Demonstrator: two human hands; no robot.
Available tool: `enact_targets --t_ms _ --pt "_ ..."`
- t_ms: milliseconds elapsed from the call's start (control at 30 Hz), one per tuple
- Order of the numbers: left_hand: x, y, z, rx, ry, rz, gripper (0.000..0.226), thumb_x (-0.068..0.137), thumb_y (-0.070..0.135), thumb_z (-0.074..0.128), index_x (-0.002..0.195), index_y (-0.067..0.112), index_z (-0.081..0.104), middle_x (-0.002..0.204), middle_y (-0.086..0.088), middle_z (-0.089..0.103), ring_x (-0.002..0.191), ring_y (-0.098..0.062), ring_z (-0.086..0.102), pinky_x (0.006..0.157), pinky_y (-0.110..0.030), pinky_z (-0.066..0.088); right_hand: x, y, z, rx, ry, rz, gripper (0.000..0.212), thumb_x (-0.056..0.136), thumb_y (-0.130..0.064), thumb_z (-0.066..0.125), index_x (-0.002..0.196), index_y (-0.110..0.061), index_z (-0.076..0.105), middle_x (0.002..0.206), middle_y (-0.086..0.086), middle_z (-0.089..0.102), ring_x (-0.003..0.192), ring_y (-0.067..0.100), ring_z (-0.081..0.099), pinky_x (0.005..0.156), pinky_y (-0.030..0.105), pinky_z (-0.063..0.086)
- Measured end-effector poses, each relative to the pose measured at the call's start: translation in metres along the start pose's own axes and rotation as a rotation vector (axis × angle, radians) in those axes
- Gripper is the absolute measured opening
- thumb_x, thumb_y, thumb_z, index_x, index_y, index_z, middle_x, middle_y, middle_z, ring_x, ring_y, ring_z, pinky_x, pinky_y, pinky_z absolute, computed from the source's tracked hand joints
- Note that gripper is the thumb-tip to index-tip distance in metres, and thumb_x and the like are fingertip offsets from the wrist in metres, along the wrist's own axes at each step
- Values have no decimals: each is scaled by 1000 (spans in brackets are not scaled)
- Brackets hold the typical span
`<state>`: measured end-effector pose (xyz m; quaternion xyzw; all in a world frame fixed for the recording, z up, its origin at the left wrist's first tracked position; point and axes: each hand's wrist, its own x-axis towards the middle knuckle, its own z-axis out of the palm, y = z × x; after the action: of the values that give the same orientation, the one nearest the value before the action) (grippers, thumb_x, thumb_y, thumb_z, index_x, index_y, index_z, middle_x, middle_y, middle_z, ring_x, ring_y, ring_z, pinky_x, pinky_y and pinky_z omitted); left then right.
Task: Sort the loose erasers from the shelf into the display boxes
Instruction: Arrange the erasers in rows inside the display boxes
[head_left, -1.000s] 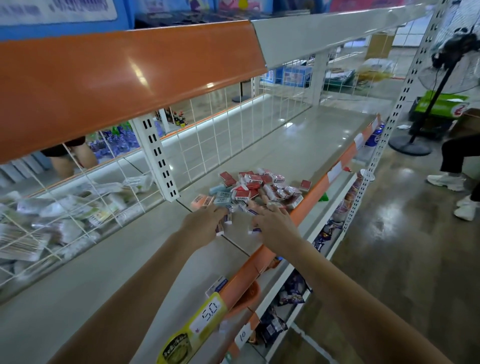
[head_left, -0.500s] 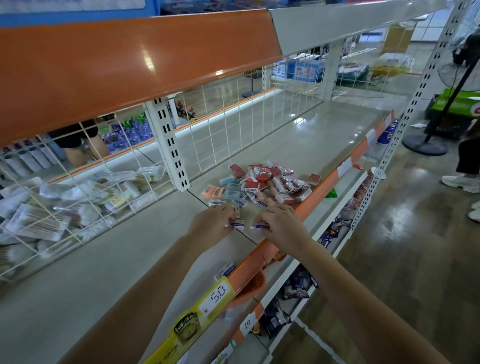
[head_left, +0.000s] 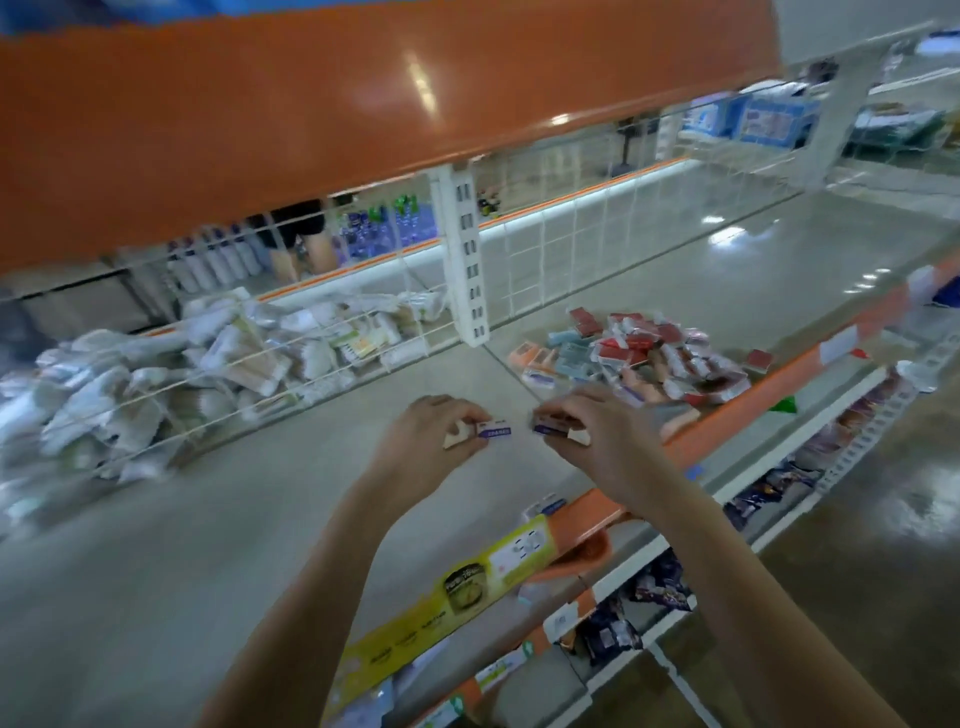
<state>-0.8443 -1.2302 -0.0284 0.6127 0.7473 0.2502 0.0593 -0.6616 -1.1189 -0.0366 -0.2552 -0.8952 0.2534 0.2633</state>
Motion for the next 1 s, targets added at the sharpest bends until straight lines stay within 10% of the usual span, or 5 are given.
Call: enact_targets --t_ms 133,400,1000 --pt "-63 -23 -48 11 125 -123 17 83 23 69 99 27 69 82 24 51 81 -5 50 69 -9 36 12 -58 25 136 -103 -114 21 83 -13 68 103 -16 68 92 -3 58 78 2 54 75 7 41" --pt "-206 -71 -128 27 323 -387 33 77 21 75 89 48 60 86 20 60 81 -2 56 69 -8 40 13 -190 95 225 -324 -357 19 80 -14 72 98 -17 70 89 -2 58 80 14 58 77 30 47" --pt "-420 -180 -213 104 384 -569 28 77 17 74 97 34 68 80 26 56 75 8 52 61 -13 37 -45 -377 247 170 -516 -497 20 84 -15 64 104 -17 67 95 -3 59 91 12 53 79 20 41"
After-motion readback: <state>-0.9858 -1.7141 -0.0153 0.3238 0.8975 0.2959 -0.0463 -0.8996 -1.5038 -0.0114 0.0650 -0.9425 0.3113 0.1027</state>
